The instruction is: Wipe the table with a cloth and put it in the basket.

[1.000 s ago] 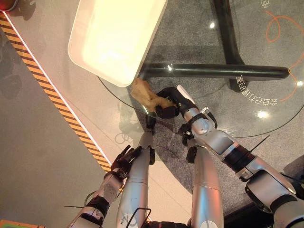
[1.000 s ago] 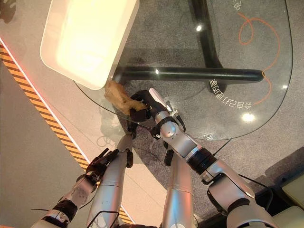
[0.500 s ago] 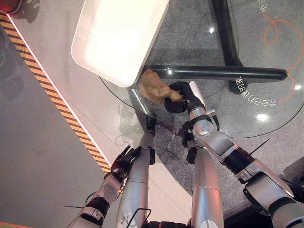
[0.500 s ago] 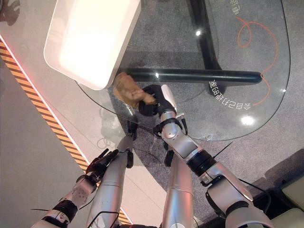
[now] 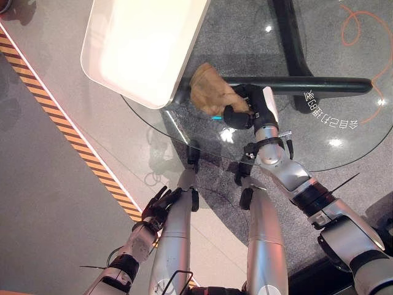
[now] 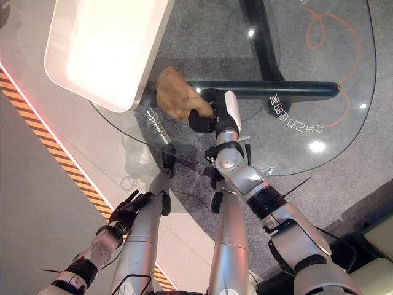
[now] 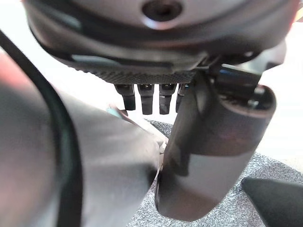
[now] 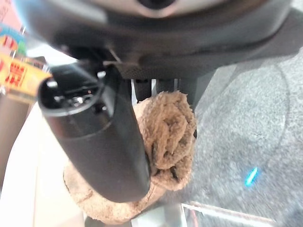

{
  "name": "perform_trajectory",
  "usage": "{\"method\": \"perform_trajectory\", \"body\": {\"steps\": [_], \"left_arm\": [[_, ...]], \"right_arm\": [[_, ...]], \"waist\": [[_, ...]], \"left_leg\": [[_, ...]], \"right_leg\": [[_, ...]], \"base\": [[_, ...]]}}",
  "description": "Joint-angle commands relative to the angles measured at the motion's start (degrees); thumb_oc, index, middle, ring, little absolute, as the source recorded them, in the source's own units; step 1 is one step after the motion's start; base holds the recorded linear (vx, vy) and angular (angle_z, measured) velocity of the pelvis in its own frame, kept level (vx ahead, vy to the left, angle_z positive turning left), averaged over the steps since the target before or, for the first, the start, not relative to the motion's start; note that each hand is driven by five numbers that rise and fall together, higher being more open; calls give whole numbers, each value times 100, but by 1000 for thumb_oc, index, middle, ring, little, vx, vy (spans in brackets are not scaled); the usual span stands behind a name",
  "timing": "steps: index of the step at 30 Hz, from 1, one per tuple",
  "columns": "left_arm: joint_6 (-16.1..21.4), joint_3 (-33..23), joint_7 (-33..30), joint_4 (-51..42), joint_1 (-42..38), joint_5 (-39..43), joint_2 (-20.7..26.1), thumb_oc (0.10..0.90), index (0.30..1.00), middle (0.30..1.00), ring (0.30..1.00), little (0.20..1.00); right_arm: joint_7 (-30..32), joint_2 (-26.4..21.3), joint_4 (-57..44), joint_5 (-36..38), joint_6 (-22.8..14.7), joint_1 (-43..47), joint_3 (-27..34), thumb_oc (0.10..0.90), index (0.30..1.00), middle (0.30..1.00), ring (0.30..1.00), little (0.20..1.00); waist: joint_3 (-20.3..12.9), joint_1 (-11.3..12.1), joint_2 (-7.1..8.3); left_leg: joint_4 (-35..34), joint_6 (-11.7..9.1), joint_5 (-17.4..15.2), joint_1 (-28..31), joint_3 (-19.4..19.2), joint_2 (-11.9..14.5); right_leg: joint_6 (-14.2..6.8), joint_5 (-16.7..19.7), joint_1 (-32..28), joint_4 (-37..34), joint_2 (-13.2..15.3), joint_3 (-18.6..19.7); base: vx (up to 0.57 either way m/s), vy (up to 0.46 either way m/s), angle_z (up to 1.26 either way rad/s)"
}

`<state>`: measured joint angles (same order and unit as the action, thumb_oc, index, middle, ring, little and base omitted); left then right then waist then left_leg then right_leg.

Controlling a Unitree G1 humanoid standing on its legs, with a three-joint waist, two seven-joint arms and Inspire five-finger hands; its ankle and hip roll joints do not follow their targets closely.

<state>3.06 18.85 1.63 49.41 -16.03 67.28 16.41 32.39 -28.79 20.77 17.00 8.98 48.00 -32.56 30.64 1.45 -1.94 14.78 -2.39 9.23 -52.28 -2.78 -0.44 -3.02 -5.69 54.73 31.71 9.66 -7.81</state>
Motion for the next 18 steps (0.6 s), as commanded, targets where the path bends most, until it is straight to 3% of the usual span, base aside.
{"method": "perform_trajectory", "body": {"steps": [1, 9, 18], "left_arm": [[-97, 117, 169, 17, 448, 155, -123, 800, 900, 900, 900, 900], [-43, 178, 127, -141, 521, 261, -21, 800, 900, 900, 900, 900], [-50, 196, 131, -248, 560, 348, 15, 800, 900, 900, 900, 900]], "right_arm": [[1300, -1267, 798, 140, -8, 156, 1119, 100, 300, 300, 300, 200], [1972, -1614, 1317, 643, -620, -143, 1625, 100, 300, 300, 300, 200], [2771, -1685, 1542, 1150, -1278, -409, 2188, 100, 300, 300, 300, 200]], "waist": [[-85, -53, -141], [-85, -100, -164], [-85, -157, -207]], "left_leg": [[911, 56, -1180, 8, -274, -247], [906, 69, -1206, -55, -248, -275], [927, 82, -1245, -57, -272, -284]], "right_leg": [[-240, 905, -66, -1189, -390, -103], [-254, 936, -30, -1264, -423, -76], [-260, 932, -25, -1269, -439, -29]], "base": [[-2, -20, -5], [-1, -16, -3], [2, 0, -1]]}}
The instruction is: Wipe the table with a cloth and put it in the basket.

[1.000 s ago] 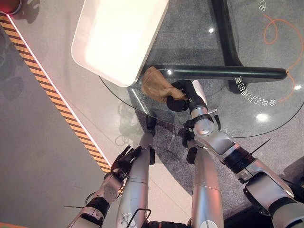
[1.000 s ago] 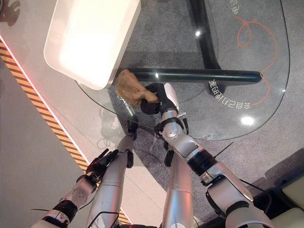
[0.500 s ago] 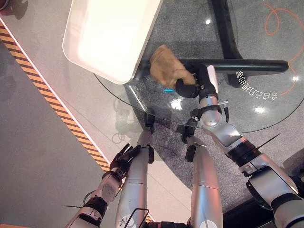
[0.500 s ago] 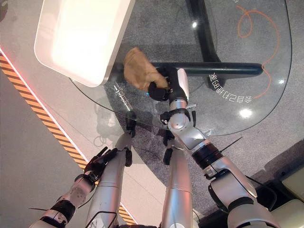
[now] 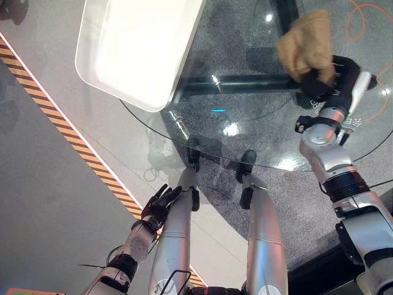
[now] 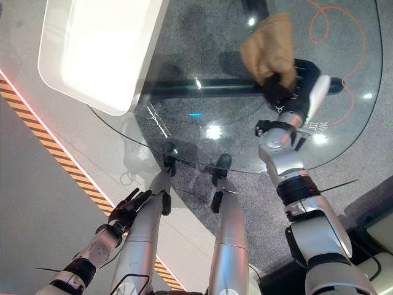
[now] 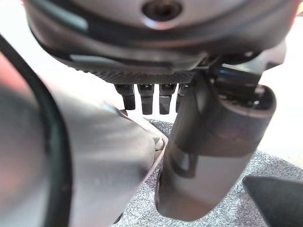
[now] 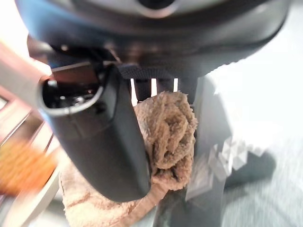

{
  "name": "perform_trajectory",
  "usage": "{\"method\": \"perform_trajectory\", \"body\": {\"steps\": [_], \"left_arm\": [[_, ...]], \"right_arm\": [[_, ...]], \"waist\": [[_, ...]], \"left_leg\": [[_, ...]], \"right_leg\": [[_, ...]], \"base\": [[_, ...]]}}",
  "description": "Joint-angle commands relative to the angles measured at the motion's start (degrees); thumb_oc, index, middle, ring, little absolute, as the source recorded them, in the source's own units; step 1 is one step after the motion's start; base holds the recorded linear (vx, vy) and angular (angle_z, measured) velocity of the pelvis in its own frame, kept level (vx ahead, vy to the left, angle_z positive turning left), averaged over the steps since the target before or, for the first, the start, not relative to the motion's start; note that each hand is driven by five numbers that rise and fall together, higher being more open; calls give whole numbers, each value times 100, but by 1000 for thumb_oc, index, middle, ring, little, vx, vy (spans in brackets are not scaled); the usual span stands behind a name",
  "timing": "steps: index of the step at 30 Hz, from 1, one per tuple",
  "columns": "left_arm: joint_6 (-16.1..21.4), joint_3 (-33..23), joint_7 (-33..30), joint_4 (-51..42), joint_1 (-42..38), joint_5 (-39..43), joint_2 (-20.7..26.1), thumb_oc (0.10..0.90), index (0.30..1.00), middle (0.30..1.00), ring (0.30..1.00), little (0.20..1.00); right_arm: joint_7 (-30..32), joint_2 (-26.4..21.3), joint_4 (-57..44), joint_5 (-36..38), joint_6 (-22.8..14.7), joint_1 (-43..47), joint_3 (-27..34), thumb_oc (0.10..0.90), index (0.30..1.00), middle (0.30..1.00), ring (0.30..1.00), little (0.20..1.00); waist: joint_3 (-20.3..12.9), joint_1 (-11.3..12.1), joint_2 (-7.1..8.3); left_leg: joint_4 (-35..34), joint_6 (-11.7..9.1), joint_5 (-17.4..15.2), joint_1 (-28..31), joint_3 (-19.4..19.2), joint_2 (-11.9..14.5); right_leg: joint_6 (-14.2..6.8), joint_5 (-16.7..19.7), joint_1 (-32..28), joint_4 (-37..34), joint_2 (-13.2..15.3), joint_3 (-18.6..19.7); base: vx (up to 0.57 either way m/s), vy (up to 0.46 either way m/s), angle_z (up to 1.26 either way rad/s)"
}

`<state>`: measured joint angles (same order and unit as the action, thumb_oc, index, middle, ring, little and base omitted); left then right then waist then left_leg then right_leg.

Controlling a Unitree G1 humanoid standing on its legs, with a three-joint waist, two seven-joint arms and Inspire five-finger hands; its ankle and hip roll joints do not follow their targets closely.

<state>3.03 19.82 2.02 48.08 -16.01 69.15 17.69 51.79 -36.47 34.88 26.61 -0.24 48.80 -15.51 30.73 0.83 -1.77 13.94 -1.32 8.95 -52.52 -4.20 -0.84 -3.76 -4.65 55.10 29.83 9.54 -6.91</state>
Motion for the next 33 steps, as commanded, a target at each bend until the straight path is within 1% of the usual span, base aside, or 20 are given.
{"method": "perform_trajectory", "body": {"steps": [1, 5, 11, 14, 19, 24, 26, 28, 30, 33], "left_arm": [[-54, 88, 97, -112, 562, 163, -107, 800, 900, 900, 900, 900], [-70, 68, 86, -163, 596, 175, -71, 800, 900, 900, 900, 900], [-65, 63, 60, -183, 573, 212, -40, 800, 900, 900, 900, 900], [-80, 66, 55, -197, 577, 210, -26, 800, 900, 900, 900, 900], [-103, 94, 79, -192, 543, 208, -62, 800, 900, 900, 900, 900], [-131, 124, 38, -190, 506, 223, -100, 800, 900, 900, 900, 900], [-146, 111, 13, -185, 498, 208, -119, 800, 900, 900, 900, 900], [-159, 103, -4, -172, 494, 177, -140, 800, 900, 900, 900, 900], [-168, 55, 71, -137, 511, 135, -162, 800, 900, 900, 900, 900], [-163, 28, 112, -112, 491, 98, -184, 800, 900, 900, 900, 900]], "right_arm": [[934, -929, 198, 183, -392, -522, 558, 100, 300, 300, 300, 200], [1347, -961, 280, 231, -403, -635, 729, 100, 300, 300, 300, 200], [1581, -966, 418, 320, -612, -662, 878, 100, 300, 300, 300, 200], [1621, -953, 354, 281, -638, -606, 849, 100, 300, 300, 300, 200], [1916, -916, 211, -305, -389, -352, 664, 100, 300, 300, 300, 200], [1674, -876, 17, -587, -248, -146, 470, 100, 300, 300, 300, 200], [1488, -821, -118, -675, -192, -111, 398, 100, 300, 300, 300, 200], [1293, -785, -277, -785, -58, -88, 299, 100, 300, 300, 300, 200], [917, -707, -530, -837, 100, -71, 138, 100, 300, 300, 300, 200], [557, -615, -643, -869, 144, -51, 8, 100, 300, 300, 300, 200]], "waist": [[-94, -98, -223], [-94, -103, -236], [-94, -95, -253], [-94, -81, -258], [-94, -48, -285], [-94, -22, -293], [-94, -12, -286], [-94, -8, -277], [-94, 4, -275], [-94, 10, -275]], "left_leg": [[1011, -28, -1217, -26, -135, -243], [992, -28, -1218, -3, -138, -246], [984, -14, -1228, 17, -127, -261], [964, -15, -1218, 33, -117, -270], [978, -13, -1221, 39, -105, -283], [966, -11, -1215, 38, -80, -304], [946, -13, -1208, 49, -68, -312], [935, -12, -1198, 54, -54, -325], [923, -14, -1184, 58, -57, -330], [921, -24, -1178, 54, -58, -337]], "right_leg": [[-187, 831, -77, -1090, -429, -118], [-194, 838, -112, -1121, -428, -117], [-209, 849, -141, -1141, -420, -115], [-210, 860, -160, -1162, -416, -123], [-199, 833, -172, -1138, -413, -136], [-198, 815, -182, -1144, -412, -150], [-198, 810, -196, -1156, -411, -165], [-192, 812, -196, -1161, -416, -172], [-181, 796, -196, -1162, -415, -184], [-176, 782, -193, -1155, -412, -196]], "base": [[0, 0, 0], [0, 0, 0], [3, -4, -2], [0, 0, 0], [0, 0, 0], [0, 0, 0], [0, 0, 0], [0, 0, 0], [0, 0, 0], [0, 0, 0]]}}
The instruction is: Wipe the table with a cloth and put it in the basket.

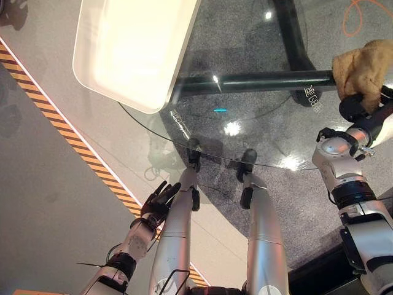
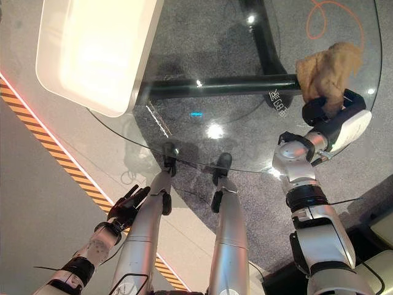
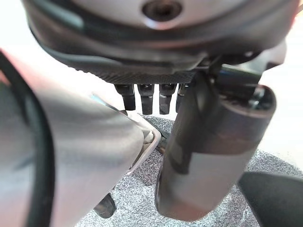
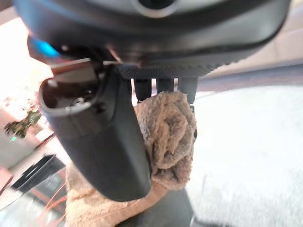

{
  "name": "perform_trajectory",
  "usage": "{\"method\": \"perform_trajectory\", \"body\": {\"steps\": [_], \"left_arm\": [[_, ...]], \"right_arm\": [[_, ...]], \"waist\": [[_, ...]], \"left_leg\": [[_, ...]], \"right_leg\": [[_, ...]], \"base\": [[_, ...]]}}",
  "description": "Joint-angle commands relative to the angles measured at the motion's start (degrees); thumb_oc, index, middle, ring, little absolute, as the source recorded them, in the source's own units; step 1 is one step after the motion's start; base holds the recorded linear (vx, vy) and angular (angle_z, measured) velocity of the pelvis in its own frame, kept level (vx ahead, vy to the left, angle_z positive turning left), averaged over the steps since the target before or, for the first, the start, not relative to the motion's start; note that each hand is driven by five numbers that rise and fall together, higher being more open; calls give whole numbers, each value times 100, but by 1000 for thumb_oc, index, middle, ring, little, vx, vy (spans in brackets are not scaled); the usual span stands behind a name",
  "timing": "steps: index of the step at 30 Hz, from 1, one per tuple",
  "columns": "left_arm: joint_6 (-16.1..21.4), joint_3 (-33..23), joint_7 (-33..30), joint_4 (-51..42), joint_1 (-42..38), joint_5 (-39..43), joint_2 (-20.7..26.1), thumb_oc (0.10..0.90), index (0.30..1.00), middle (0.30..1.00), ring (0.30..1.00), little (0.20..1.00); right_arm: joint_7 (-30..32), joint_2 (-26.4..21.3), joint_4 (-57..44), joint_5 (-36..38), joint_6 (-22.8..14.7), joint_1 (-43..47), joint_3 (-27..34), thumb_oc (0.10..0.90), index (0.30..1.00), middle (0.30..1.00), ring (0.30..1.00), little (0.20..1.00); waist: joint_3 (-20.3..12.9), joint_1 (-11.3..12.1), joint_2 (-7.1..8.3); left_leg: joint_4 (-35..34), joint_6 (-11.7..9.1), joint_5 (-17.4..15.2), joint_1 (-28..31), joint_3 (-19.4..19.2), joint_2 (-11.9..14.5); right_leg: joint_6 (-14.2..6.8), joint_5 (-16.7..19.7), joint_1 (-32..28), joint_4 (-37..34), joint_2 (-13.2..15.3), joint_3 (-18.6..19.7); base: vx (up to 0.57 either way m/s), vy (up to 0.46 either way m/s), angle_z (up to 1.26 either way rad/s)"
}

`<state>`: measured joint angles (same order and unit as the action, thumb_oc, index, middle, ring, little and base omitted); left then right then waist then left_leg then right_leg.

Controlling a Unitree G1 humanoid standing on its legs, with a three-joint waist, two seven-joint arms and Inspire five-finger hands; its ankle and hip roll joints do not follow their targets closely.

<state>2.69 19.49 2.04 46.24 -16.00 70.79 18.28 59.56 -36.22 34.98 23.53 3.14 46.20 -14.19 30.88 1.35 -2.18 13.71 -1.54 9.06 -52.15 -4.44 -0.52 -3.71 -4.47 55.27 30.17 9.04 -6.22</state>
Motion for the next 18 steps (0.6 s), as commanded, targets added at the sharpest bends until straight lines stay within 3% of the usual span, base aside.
{"method": "perform_trajectory", "body": {"steps": [1, 10, 18], "left_arm": [[-129, 54, 112, 78, 474, -73, -253, 800, 900, 900, 900, 900], [-104, -31, 179, 181, 444, -212, -356, 800, 900, 900, 900, 900], [-55, -71, 248, 240, 459, -291, -410, 800, 900, 900, 900, 900]], "right_arm": [[-426, -602, -701, -565, -139, 223, -180, 100, 300, 300, 300, 200], [-1750, -141, -1117, -739, 253, 66, -680, 100, 300, 300, 300, 200], [-2508, 175, -1381, -830, 269, -137, -988, 100, 300, 300, 300, 200]], "waist": [[-109, -40, -233], [-109, -31, -210], [-109, -32, -192]], "left_leg": [[939, -5, -1186, 23, -35, -370], [936, -16, -1167, 22, -100, -356], [922, -24, -1141, 12, -138, -348]], "right_leg": [[-179, 760, -211, -1186, -360, -270], [-154, 724, -182, -1130, -341, -310], [-151, 724, -171, -1128, -321, -334]], "base": [[0, 0, 0], [0, 0, 0], [0, 3, -2]]}}
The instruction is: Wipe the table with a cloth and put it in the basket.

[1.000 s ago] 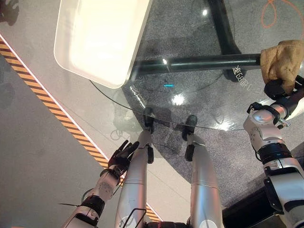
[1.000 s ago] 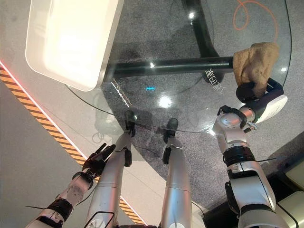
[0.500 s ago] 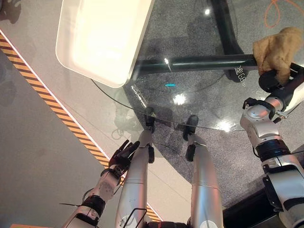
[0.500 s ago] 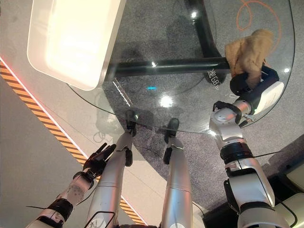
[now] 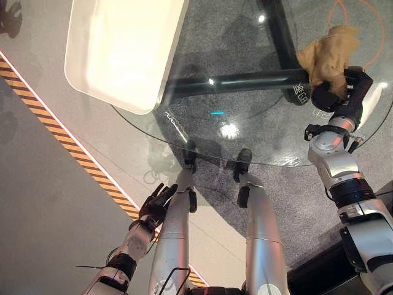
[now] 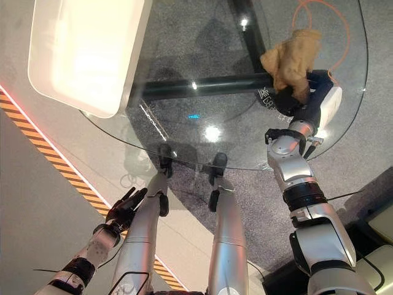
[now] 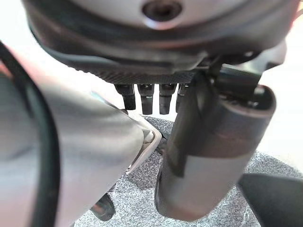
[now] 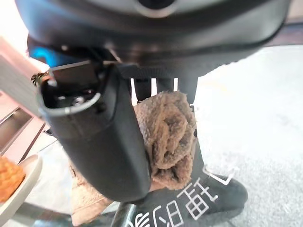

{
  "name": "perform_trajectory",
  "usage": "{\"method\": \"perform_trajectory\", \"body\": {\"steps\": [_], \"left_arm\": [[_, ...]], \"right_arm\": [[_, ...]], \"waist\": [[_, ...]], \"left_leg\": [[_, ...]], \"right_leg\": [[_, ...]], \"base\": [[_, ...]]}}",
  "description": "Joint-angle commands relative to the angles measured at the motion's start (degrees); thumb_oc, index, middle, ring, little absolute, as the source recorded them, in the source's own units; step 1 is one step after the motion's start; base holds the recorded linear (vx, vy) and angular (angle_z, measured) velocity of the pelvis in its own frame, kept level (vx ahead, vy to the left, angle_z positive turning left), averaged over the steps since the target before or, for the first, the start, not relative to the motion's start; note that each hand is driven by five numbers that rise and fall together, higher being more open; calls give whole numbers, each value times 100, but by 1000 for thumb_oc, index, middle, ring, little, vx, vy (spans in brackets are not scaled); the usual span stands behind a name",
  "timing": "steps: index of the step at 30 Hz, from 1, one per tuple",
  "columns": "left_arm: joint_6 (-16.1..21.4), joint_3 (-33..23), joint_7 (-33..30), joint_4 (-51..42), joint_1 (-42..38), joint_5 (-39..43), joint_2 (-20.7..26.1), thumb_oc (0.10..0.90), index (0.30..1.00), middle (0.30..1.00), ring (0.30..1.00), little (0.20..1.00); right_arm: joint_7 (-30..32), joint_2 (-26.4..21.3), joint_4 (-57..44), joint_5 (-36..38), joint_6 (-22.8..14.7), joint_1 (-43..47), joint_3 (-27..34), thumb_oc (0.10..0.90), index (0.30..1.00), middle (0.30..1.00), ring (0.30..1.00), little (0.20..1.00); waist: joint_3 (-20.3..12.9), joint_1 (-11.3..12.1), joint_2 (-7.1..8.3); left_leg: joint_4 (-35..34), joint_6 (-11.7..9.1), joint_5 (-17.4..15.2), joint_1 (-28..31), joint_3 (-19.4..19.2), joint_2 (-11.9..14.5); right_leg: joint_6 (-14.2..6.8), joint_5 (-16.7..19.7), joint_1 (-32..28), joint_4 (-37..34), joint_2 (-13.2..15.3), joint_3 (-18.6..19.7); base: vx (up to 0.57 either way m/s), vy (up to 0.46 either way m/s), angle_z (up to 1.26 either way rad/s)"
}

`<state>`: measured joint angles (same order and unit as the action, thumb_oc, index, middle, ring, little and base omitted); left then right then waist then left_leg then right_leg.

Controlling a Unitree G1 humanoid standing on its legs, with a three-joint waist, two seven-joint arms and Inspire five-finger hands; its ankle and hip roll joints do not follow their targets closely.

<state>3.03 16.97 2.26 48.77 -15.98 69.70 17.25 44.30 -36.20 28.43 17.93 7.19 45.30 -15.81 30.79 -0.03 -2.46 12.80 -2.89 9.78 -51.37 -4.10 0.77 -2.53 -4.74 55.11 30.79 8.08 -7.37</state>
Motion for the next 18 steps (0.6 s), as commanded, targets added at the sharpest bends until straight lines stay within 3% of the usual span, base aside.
{"method": "perform_trajectory", "body": {"steps": [1, 11, 18], "left_arm": [[-81, 175, 253, -10, 462, -202, -317, 800, 900, 900, 900, 900], [-47, 123, 298, -70, 499, -279, -361, 800, 900, 900, 900, 900], [-110, 170, 224, -80, 435, -248, -363, 800, 900, 900, 900, 900]], "right_arm": [[-1184, 238, -801, -359, -164, -93, -910, 100, 300, 300, 300, 200], [-2626, 513, -1739, -609, -566, -186, -1513, 100, 300, 300, 300, 200], [-3040, 600, -2112, -548, -544, -37, -1916, 100, 300, 300, 300, 200]], "waist": [[-99, 107, -167], [-99, 114, -141], [-99, 143, -141]], "left_leg": [[1017, 111, -1213, -73, -181, -474], [1045, 101, -1188, -105, -221, -468], [1080, 89, -1185, -102, -247, -435]], "right_leg": [[-267, 747, -144, -1182, -215, -226], [-276, 731, -103, -1144, -181, -255], [-280, 705, -93, -1080, -159, -262]], "base": [[0, 0, 0], [0, 0, 0], [6, 9, 3]]}}
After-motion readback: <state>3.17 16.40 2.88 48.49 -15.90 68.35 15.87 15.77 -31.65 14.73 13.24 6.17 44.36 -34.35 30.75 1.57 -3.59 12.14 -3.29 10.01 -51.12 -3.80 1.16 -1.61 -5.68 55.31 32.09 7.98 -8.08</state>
